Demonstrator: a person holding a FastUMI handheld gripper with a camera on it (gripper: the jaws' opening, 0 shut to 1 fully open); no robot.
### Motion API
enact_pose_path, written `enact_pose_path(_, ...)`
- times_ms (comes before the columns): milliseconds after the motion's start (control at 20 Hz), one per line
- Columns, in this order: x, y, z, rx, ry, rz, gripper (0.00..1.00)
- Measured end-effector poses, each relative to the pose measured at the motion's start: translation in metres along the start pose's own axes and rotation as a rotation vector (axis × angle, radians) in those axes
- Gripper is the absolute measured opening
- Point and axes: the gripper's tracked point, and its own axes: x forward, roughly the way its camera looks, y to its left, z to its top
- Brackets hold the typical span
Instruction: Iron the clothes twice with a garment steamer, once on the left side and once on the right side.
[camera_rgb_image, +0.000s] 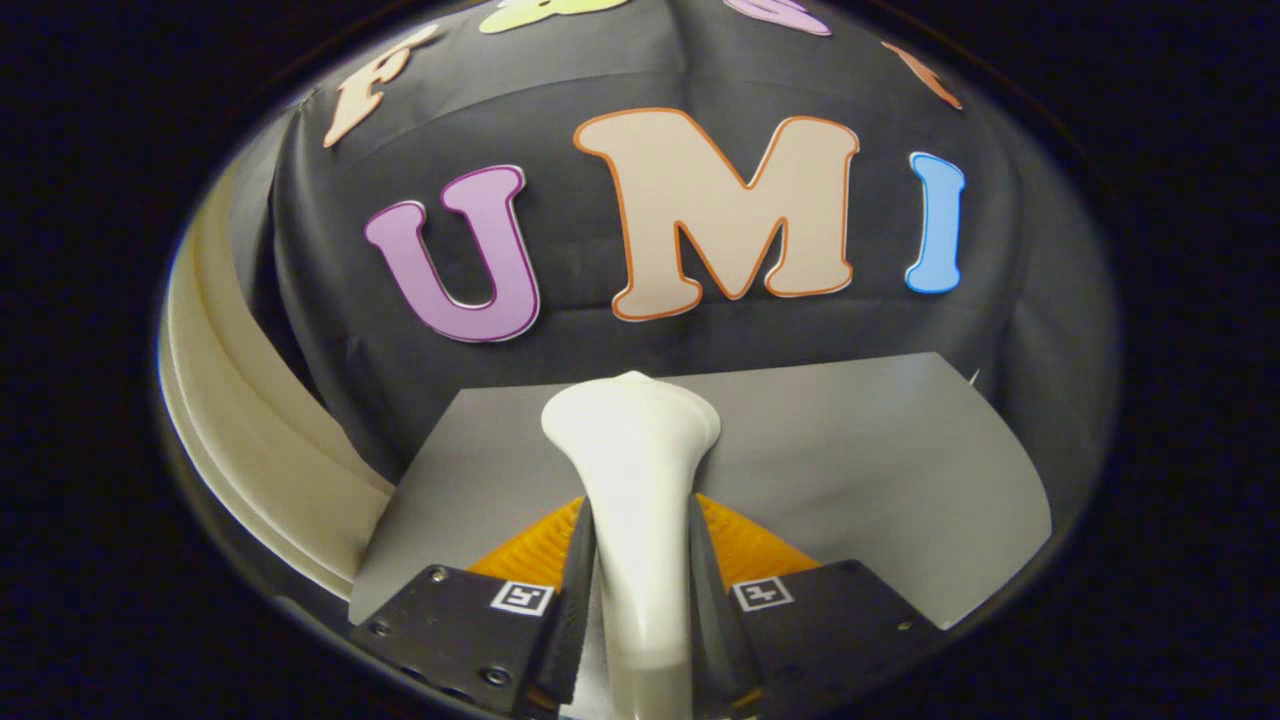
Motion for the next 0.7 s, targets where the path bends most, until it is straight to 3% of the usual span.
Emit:
enact_pose_path(150,0.002,0.009,-0.003,0.174,0.035,0.101,0.5)
enact_pose_path(250,-0.003,0.012,-0.006,0.178,0.061,0.165,0.48)
enact_pose_path(450,-0.014,-0.002,0.015,0.146,-0.129,0.063,0.42)
enact_pose_path(700,-0.056,-0.002,0.03,0.129,-0.28,0.04,0.4)
